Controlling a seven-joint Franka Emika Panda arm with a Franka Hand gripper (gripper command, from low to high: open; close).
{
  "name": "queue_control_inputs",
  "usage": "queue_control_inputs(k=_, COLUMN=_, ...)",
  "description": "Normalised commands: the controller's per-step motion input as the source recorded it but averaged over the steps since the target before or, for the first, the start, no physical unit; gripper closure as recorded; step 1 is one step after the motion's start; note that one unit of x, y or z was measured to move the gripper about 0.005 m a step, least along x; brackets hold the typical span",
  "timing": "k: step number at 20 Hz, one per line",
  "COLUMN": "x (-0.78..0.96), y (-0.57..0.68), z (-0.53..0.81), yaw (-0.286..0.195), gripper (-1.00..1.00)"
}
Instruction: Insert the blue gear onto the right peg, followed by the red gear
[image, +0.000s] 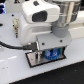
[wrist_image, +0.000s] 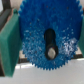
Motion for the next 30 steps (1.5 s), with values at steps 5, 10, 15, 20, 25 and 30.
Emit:
queue_control_inputs(k=5, x=0.05, y=0.08, z=0.03, yaw=0.0, gripper=1.0)
queue_control_inputs(k=10, x=0.01, y=0.13, z=0.22, yaw=0.0, gripper=-1.0)
queue_control_inputs(k=15, x=-0.15, y=0.11, z=0.46, yaw=0.0, gripper=-1.0)
queue_control_inputs(k=20, x=-0.38, y=0.18, z=0.33, yaw=0.0, gripper=-1.0)
queue_control_inputs(k=25, x=-0.51, y=0.27, z=0.18, yaw=0.0, gripper=-1.0)
queue_control_inputs(k=30, x=-0.57, y=0.38, z=0.05, yaw=0.0, gripper=-1.0)
